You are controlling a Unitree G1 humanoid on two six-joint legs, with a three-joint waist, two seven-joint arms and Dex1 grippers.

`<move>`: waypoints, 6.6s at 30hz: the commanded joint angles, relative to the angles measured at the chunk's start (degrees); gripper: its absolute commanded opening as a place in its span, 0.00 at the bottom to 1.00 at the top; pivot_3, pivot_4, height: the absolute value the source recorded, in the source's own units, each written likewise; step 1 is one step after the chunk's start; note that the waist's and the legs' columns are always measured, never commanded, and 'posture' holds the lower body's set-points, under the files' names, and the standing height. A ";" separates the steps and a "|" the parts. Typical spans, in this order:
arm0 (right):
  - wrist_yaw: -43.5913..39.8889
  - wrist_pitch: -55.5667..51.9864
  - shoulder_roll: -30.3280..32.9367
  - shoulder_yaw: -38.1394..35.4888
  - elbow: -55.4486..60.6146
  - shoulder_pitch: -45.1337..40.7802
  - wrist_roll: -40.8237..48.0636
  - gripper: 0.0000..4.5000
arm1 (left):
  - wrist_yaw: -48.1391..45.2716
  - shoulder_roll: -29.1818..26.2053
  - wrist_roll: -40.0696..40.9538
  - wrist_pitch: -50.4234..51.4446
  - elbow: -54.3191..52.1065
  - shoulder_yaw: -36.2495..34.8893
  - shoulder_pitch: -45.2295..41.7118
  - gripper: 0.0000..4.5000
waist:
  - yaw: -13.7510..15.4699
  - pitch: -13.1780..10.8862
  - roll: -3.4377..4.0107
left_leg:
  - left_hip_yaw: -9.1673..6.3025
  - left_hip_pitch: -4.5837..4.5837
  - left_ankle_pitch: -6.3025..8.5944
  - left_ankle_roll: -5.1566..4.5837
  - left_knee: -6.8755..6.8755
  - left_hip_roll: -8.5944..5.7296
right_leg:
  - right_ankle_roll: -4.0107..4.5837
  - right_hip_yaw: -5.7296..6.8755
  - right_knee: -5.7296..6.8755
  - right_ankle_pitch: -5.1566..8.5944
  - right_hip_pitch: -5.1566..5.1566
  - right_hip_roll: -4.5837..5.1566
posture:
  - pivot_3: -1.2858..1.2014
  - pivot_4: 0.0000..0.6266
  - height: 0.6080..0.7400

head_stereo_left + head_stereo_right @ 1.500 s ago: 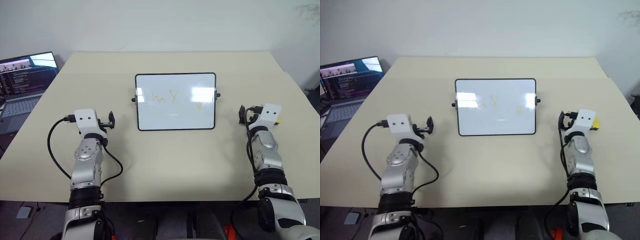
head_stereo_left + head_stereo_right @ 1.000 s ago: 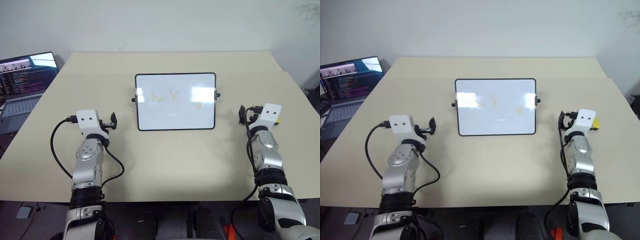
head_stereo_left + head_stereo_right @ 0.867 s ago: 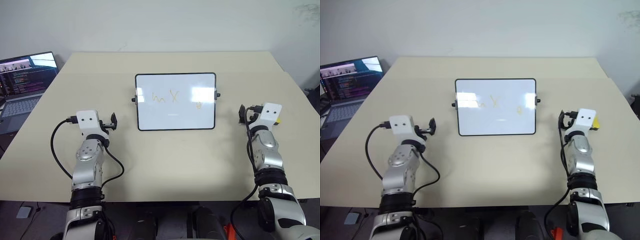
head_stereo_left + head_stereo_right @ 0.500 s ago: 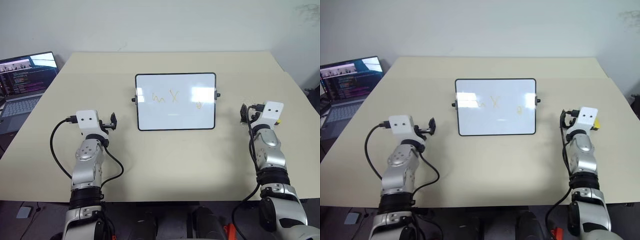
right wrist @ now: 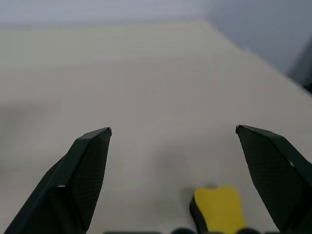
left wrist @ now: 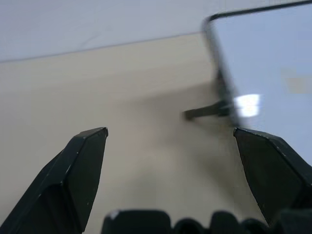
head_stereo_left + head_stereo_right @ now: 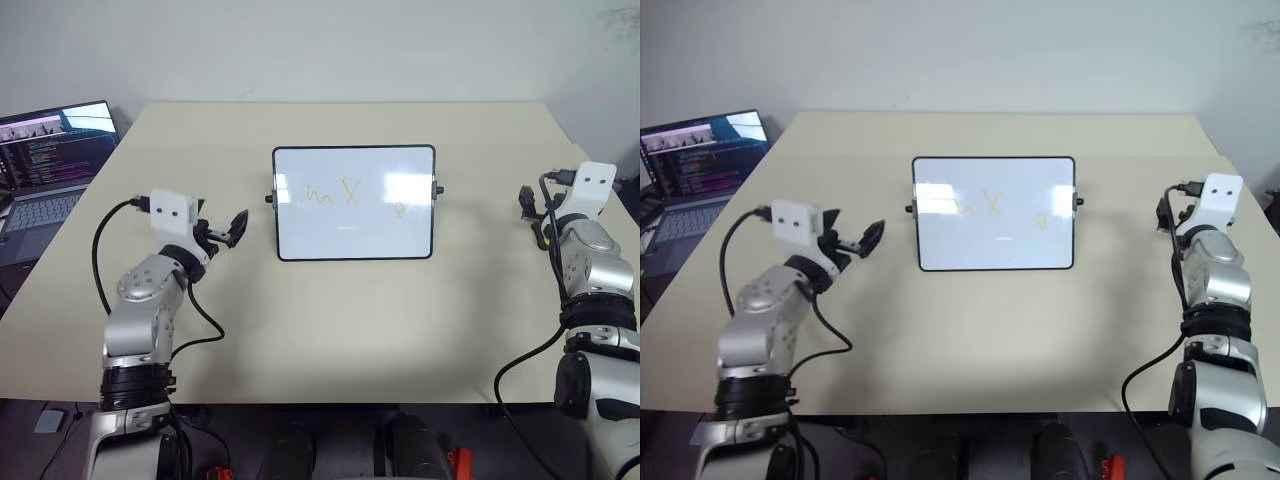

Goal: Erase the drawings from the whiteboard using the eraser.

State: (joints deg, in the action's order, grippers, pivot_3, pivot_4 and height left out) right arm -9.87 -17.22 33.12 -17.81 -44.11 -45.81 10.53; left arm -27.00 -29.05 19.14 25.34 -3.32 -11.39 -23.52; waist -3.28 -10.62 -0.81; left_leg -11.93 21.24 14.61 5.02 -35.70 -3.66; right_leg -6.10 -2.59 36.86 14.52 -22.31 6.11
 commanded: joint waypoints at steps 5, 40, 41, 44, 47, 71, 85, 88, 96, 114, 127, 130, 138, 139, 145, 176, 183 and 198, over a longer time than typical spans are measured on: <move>-4.89 -0.69 6.90 0.79 -8.26 -6.32 -1.14 0.99 | -10.18 -2.46 12.85 17.88 -16.51 9.67 -8.20 1.00 | -0.02 -0.09 0.04 | 0.00 0.17 -0.01 0.02 -0.01 0.01 | 0.00 0.02 -0.02 0.00 -0.12 0.00 | 0.52 0.24 1.00; -9.44 -0.16 7.64 0.99 -16.46 -6.11 -2.25 0.99 | -12.01 24.73 -2.60 13.75 8.56 30.66 -25.12 1.00 | -0.38 -0.11 0.02 | 1.09 0.91 -0.07 0.11 -0.29 0.17 | -0.11 -0.39 0.05 -0.01 -0.94 0.06 | 0.52 0.24 1.00; -9.45 -0.05 7.62 0.98 -16.65 -6.10 -2.25 0.99 | -11.82 24.67 -2.82 13.68 8.49 30.73 -24.96 1.00 | -0.38 -0.11 0.02 | 1.09 0.91 -0.07 0.11 -0.29 0.17 | -0.11 -0.40 0.06 -0.01 -0.94 0.06 | 0.52 0.24 1.00; -9.43 0.10 7.45 0.90 -16.81 -5.96 -2.17 0.99 | -11.64 24.45 -3.30 13.65 8.24 30.84 -24.53 1.00 | -0.38 -0.11 0.03 | 1.10 0.90 -0.07 0.11 -0.29 0.17 | -0.11 -0.40 0.06 -0.01 -0.94 0.06 | 0.52 0.24 1.00; -9.47 0.28 7.27 0.65 -17.03 -5.73 -1.90 0.99 | -11.85 24.18 -3.44 13.69 8.03 30.75 -24.40 1.00 | -0.38 -0.11 0.03 | 1.11 0.89 -0.07 0.11 -0.30 0.17 | -0.11 -0.41 0.08 -0.01 -0.94 0.06 | 0.52 0.24 1.00; -9.72 1.48 6.47 -0.41 -18.11 -5.57 -0.55 0.29 | -10.42 24.49 -4.46 13.48 7.25 30.12 -23.62 1.00 | -0.42 -0.10 0.04 | 1.23 0.83 -0.07 0.11 -0.35 0.17 | -0.13 -0.55 0.14 -0.03 -0.94 0.06 | 0.52 0.24 1.00; -9.81 1.79 6.66 0.85 -18.24 -6.62 -1.48 0.97 | -10.08 24.60 -4.78 13.25 7.20 30.27 -23.35 1.00 | -0.47 -0.10 0.04 | 1.35 0.76 -0.07 0.11 -0.36 0.16 | -0.17 -0.70 0.17 -0.06 -0.94 0.05 | 0.52 0.24 1.00; -9.63 1.98 6.63 0.69 -18.10 -6.51 -1.38 0.97 | -10.22 24.43 -4.94 13.20 7.17 30.49 -23.23 1.00 | -0.47 -0.09 0.04 | 1.36 0.76 -0.07 0.10 -0.36 0.16 | -0.17 -0.71 0.17 -0.06 -0.94 0.05 | 0.52 0.24 1.00; -10.38 3.32 6.23 0.17 -17.17 -6.59 -0.64 0.97 | -10.62 24.59 -5.03 13.38 6.95 30.96 -23.11 1.00 | -0.48 -0.09 0.04 | 1.39 0.75 -0.07 0.10 -0.37 0.16 | -0.19 -0.75 0.18 -0.07 -0.94 0.05 | 0.52 0.24 1.00; -9.36 3.20 6.09 0.47 -17.46 -6.37 -1.06 0.28 | -10.59 24.74 -5.22 13.26 6.65 30.97 -22.72 1.00 | -0.51 -0.09 0.04 | 1.55 0.67 -0.07 0.09 -0.38 0.16 | -0.24 -0.93 0.20 -0.10 -0.94 0.05 | 0.52 0.24 1.00; -10.21 1.66 4.96 0.33 -8.78 -5.95 0.28 0.22 | -9.90 23.76 -5.11 12.36 7.11 28.61 -23.00 1.00 | -0.80 -0.09 0.05 | 1.69 0.64 -0.07 0.06 -0.43 0.15 | -0.32 -1.06 0.19 -0.16 -0.94 0.05 | 0.52 0.24 1.00; -9.51 -1.38 4.18 0.14 1.03 -5.28 1.46 0.22 | -8.78 21.41 -5.04 11.70 6.30 25.27 -22.92 1.00 | -1.30 -0.08 0.07 | 1.69 0.64 -0.07 0.06 -0.43 0.15 | -0.33 -1.08 0.21 -0.17 -0.95 0.05 | 0.52 0.24 1.00; -10.08 -11.74 -0.30 4.17 32.03 -4.43 5.43 0.22 | -6.91 3.96 -3.44 16.99 -5.21 10.05 -15.53 1.00 | -2.36 -0.02 0.16 | 1.71 0.63 -0.06 0.05 -0.39 0.23 | -0.31 -1.14 0.30 -0.18 -1.08 -0.01 | 0.52 0.24 1.00; -10.40 -12.28 -0.77 4.57 33.54 -4.55 5.70 0.22 | -6.75 2.77 -3.11 17.74 -6.34 9.30 -14.64 1.00 | -2.28 -0.01 0.17 | 1.71 0.62 -0.06 0.05 -0.39 0.23 | -0.31 -1.15 0.32 -0.18 -1.09 -0.01 | 0.52 0.24 1.00; -13.50 -12.41 -5.42 10.78 40.26 -7.77 5.62 0.22 | -6.85 -4.21 -0.81 21.41 -11.50 2.81 -7.15 1.00 | -1.03 0.01 0.11 | 1.55 0.67 -0.05 0.03 -0.44 0.20 | -0.28 -1.02 0.32 -0.21 -1.08 0.00 | 0.52 0.24 1.00; -18.62 20.99 -29.26 38.78 6.03 -22.62 -19.14 0.22 | -5.36 -5.65 -2.26 19.44 -13.78 8.90 1.54 1.00 | -1.80 0.06 0.02 | 1.50 0.62 -0.06 0.05 -0.42 0.25 | -0.16 -1.08 0.73 -0.26 -1.35 -0.09 | 0.52 0.24 1.00; -15.28 26.85 -31.90 38.06 -8.89 -27.96 -22.25 0.22 | -4.44 -4.57 -2.01 20.88 -16.17 9.35 2.40 1.00 | -1.94 0.06 0.02 | 1.50 0.61 -0.07 0.06 -0.41 0.29 | -0.13 -1.18 0.91 -0.26 -1.48 -0.18 | 0.52 0.24 1.00; -11.10 30.72 -33.82 36.22 -24.87 -31.16 -25.02 0.22 | -3.26 -5.60 -0.93 23.25 -19.76 7.23 3.77 1.00 | -2.61 0.06 0.02 | 1.51 0.61 -0.08 0.08 -0.40 0.33 | -0.09 -1.23 0.98 -0.27 -1.54 -0.26 | 0.52 0.24 1.00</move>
State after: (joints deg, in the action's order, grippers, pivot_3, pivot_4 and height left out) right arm -21.02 13.12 0.15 19.50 -69.00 -75.05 -14.64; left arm -30.59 -33.80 17.81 48.55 -20.36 -2.33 -19.70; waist -5.89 -10.56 -0.79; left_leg -10.43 21.85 14.53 5.10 -36.10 -3.32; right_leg -6.19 -3.82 37.85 14.25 -23.85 5.85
